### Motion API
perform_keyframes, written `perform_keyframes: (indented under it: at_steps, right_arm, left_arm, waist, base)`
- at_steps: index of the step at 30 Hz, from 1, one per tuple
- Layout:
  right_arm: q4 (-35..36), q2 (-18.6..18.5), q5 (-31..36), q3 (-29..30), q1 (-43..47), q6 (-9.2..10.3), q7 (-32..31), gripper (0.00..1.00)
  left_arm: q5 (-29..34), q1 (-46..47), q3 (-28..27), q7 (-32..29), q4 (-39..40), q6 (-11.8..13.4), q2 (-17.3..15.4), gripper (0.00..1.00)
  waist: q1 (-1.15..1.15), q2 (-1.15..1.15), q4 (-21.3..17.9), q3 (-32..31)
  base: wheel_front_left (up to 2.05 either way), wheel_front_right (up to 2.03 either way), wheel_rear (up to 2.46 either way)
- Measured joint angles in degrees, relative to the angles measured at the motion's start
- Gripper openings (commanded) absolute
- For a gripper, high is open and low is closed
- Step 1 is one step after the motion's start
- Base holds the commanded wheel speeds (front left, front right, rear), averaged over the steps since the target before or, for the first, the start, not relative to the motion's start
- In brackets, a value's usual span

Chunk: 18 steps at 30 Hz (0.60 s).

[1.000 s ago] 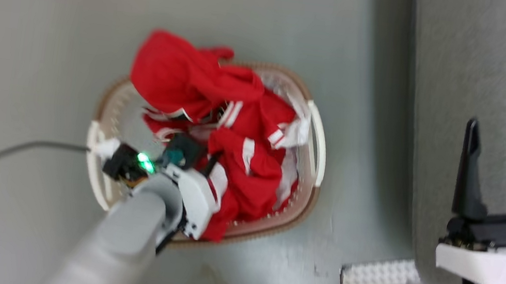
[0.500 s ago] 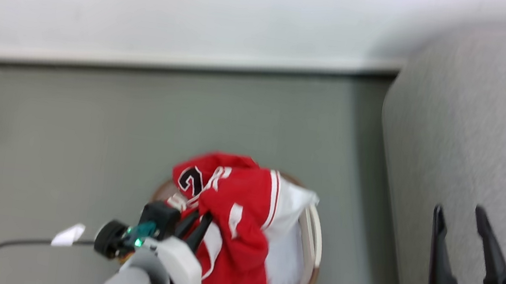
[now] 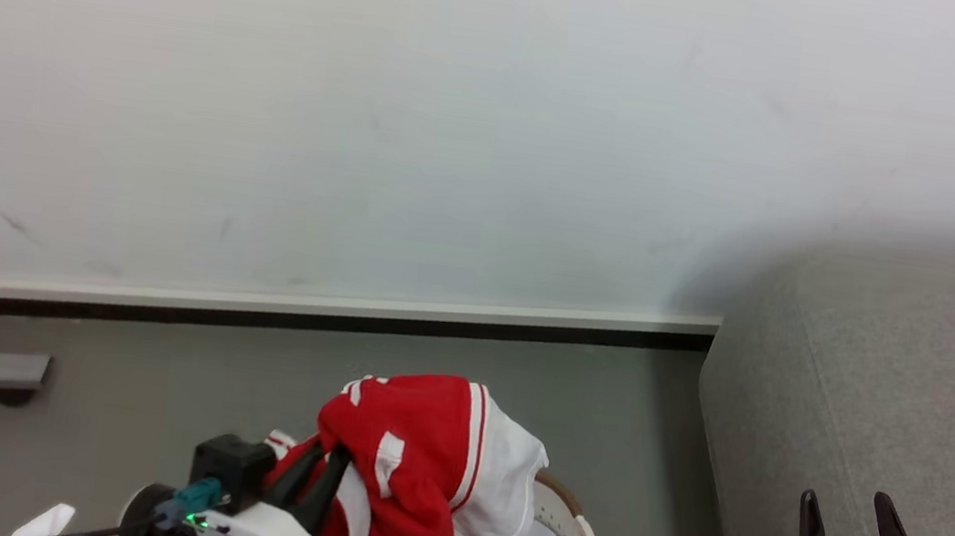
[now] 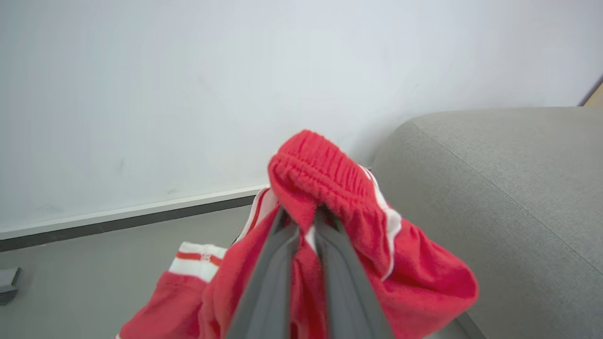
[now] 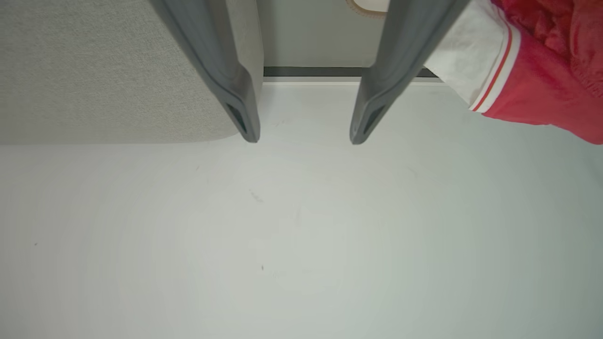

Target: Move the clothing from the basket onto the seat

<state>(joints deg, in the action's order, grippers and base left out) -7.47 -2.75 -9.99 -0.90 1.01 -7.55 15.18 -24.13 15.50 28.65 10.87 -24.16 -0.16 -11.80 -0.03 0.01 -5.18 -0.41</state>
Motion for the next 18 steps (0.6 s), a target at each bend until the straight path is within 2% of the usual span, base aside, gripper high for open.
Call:
perform_keyframes:
  at_steps: [11,18]
  right_arm:
    - [0.05,0.0,-0.2,-0.01,0.52,0.0,0.0,1.0]
    - [-0.01,-0.01,-0.44,-0.71,0.48,0.0,0.0,1.0]
  left_arm:
    - [-1.24,-4.21,-1.43,-4.0,10.31,3.24,-3.33,0.0]
    - [-1.6,-5.13,-1.41,-5.23,13.27,4.05,-4.04,0.0]
  waist:
    - [0.02,0.0,-0.91,-1.62]
    - [0.02,0.0,-1.33,-1.27]
  base:
    - [0.0,0.0,0.0]
    - [0.0,0.0,0.0]
